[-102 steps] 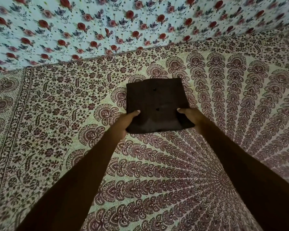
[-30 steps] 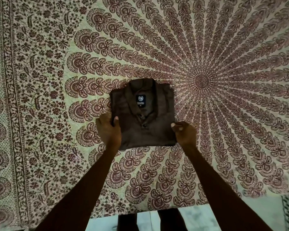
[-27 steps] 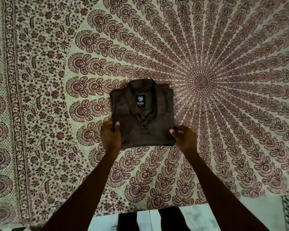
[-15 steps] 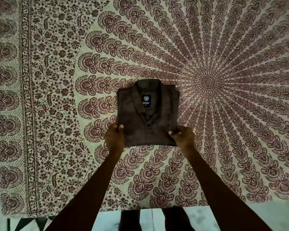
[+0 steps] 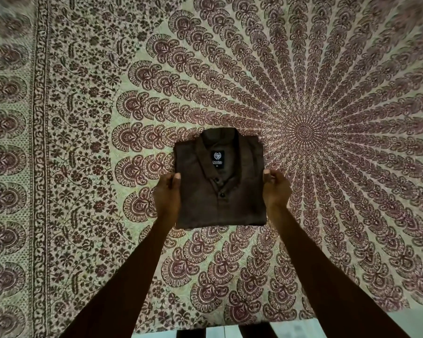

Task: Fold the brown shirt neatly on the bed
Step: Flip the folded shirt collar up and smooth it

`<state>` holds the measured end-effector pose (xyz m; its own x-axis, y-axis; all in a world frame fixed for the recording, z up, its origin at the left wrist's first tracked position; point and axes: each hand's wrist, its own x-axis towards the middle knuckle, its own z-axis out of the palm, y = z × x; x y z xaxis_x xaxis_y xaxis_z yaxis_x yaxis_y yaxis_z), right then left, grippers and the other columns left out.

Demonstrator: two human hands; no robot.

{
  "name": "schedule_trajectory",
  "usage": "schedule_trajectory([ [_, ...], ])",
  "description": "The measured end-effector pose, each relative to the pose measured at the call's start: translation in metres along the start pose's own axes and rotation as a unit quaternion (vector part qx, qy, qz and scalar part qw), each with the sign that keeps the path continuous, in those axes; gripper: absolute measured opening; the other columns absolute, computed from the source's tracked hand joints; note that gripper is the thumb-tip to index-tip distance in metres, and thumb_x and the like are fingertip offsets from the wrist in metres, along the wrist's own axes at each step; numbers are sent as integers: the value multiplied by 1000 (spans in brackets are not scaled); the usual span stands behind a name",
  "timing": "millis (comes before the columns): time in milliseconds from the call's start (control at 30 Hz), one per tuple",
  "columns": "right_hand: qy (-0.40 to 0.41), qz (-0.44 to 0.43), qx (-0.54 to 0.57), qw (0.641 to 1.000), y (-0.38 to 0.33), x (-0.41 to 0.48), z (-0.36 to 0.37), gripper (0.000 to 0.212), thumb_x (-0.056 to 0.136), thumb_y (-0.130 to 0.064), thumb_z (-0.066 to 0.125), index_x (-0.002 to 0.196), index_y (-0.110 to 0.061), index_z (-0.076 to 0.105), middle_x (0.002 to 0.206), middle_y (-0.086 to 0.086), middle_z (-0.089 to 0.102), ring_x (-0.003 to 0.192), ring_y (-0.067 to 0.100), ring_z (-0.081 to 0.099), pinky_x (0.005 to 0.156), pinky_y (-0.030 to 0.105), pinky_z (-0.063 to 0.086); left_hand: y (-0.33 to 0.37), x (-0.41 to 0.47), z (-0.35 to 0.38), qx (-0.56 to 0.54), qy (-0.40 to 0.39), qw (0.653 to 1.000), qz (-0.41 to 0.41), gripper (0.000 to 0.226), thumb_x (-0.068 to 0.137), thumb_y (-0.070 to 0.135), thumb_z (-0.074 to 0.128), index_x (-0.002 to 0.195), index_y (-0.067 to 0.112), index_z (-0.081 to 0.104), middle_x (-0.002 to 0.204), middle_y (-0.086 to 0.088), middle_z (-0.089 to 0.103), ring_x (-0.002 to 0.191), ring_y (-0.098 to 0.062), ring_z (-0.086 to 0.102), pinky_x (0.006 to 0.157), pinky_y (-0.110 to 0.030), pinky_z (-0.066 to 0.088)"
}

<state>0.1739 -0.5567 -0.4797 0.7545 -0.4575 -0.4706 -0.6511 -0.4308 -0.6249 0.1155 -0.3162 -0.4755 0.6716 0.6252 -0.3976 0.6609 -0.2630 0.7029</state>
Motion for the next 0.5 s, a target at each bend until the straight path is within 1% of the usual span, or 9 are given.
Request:
schedule_trajectory([
  [67,21,-15,22,999,-11,14,8,26,95,-23,57,108,-5,69,105,15,71,96,28,64,75,23,39,11,16,5,-20,-1,1000,15,25,95,33,58,98,8,65,88,-4,65,81,-17,57,69,-25,37],
  [133,13,-36,29,999,-20,25,14,22,93,-18,60,107,-3,71,102,16,72,89,22,62,72,22,39,16,34,12,-26,-5,999,23,25,94,34,60,95,9,65,84,-2,64,79,-17,57,70,-28,41],
  [200,6,-61,34,998,-26,31,18,18,90,-12,64,103,-3,72,99,16,72,85,20,62,75,21,43,17,48,17,-23,-15,999,25,25,93,35,61,93,10,65,82,-1,64,76,-16,56,69,-28,41],
  [233,8,-71,33,997,-27,34,20,16,89,-12,65,100,-4,74,98,15,73,84,19,62,75,22,44,16,53,18,-24,-15,999,26,26,92,35,61,91,9,65,80,-3,65,75,-17,56,69,-29,41],
  [300,32,-85,25,996,-30,37,23,14,87,-14,68,96,-6,75,93,13,74,81,17,62,67,15,38,16,60,18,-28,6,999,39,27,93,30,61,90,3,67,81,-10,67,74,-18,55,68,-28,38],
  [367,60,-102,55,991,-35,39,25,13,86,-15,68,91,-5,75,89,14,73,79,16,61,61,9,35,20,59,17,-38,43,997,50,26,94,24,59,91,-1,67,80,-9,65,75,-19,54,66,-22,33],
  [400,69,-109,57,990,-37,40,27,14,86,-17,68,91,-6,75,87,12,72,78,17,62,61,11,37,21,59,16,-43,55,996,54,25,95,22,59,91,-1,66,80,-6,63,75,-18,54,64,-20,31],
  [433,76,-116,42,989,-38,42,31,14,87,-19,68,90,-7,75,86,10,71,77,17,62,61,17,38,21,59,17,-46,59,996,57,24,94,22,59,90,0,66,79,-4,62,74,-17,54,64,-21,32],
  [500,88,-120,9,989,-42,47,37,15,87,-20,67,91,-8,75,84,6,70,76,20,62,63,20,35,19,64,19,-48,55,996,58,21,94,22,60,89,2,67,80,-6,64,74,-17,55,68,-30,41],
])
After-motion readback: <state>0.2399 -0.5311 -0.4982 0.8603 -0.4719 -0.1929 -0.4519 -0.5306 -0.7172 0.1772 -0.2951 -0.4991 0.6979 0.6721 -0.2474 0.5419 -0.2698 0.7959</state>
